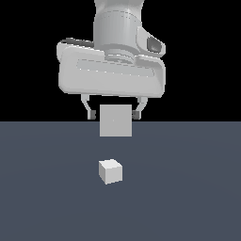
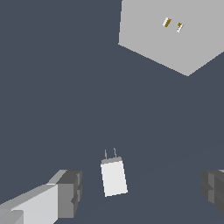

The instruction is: Plug the charger into the wall socket.

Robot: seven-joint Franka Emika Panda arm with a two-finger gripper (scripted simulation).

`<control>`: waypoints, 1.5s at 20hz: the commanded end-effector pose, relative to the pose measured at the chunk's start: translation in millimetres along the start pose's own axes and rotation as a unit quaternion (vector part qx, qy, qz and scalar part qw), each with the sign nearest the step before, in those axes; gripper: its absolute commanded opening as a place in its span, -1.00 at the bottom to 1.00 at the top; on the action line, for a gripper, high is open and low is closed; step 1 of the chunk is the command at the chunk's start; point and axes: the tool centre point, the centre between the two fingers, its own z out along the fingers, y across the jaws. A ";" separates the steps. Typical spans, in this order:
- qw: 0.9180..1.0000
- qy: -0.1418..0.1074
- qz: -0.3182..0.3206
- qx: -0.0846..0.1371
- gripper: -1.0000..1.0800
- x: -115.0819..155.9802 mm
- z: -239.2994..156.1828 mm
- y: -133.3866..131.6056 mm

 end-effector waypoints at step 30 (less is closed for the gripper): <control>0.996 0.032 -0.080 0.018 0.92 -38.9 57.0 -17.1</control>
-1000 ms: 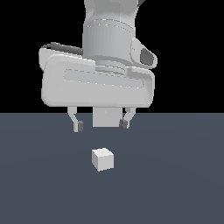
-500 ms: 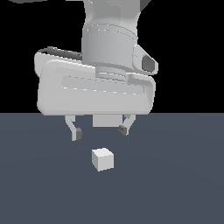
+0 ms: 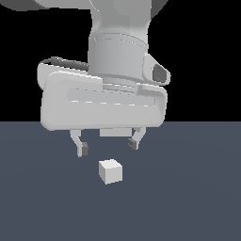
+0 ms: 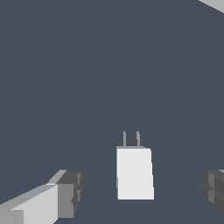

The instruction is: Plug the charger into the wall socket.

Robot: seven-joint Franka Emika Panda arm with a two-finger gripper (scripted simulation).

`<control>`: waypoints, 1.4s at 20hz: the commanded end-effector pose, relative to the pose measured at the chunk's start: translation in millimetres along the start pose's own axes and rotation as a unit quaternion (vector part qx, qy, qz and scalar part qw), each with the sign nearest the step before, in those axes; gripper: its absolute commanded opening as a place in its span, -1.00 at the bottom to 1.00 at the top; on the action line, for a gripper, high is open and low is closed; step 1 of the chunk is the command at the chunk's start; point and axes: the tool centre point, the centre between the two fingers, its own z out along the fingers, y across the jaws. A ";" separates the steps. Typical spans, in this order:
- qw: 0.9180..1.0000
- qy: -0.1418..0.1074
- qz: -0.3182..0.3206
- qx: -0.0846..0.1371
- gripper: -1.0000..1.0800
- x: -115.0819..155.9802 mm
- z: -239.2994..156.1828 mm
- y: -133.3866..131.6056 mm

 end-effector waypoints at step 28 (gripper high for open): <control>1.000 0.000 0.006 -0.001 -1.00 -7.4 39.4 -0.2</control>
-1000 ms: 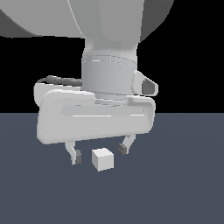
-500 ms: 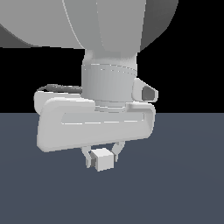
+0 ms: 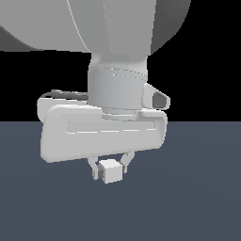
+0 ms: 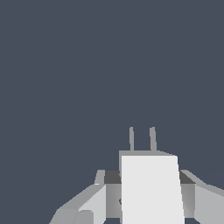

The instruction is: Plug the charger into the wall socket.

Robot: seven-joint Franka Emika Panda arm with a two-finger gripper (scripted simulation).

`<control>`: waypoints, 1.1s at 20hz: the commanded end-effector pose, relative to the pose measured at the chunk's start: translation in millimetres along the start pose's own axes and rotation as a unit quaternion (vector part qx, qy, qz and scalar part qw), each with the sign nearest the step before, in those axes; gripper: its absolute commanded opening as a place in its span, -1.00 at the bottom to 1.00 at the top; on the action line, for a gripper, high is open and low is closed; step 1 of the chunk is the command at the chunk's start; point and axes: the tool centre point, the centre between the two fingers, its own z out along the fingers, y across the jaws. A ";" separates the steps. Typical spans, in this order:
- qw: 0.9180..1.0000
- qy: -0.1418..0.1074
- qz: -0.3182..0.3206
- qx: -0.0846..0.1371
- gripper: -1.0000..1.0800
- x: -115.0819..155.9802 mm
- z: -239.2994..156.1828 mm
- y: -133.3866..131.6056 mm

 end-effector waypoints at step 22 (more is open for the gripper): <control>0.981 0.003 0.190 -0.041 -1.00 69.5 -42.0 11.1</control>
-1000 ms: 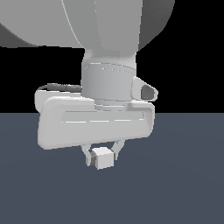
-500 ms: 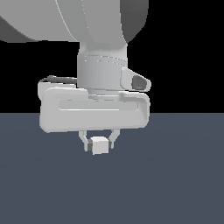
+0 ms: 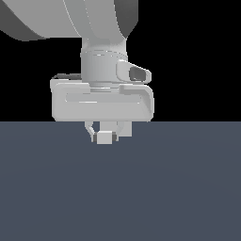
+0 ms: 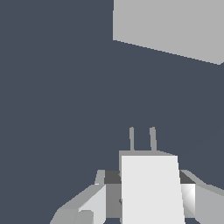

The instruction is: Plug the charger into the wall socket.

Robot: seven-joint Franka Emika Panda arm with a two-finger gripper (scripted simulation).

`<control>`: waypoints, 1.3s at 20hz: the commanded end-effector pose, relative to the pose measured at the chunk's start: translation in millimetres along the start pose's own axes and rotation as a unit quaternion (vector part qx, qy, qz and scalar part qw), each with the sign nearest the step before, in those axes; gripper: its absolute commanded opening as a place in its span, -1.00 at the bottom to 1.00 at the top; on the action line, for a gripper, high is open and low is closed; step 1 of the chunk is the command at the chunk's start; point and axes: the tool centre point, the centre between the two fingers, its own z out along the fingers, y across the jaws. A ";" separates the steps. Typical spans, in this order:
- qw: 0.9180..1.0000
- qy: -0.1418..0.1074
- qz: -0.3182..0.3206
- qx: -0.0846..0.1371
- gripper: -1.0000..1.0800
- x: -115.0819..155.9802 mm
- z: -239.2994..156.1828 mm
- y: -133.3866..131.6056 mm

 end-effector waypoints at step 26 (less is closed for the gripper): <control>0.990 -0.002 0.134 -0.031 -1.00 47.9 -26.4 9.7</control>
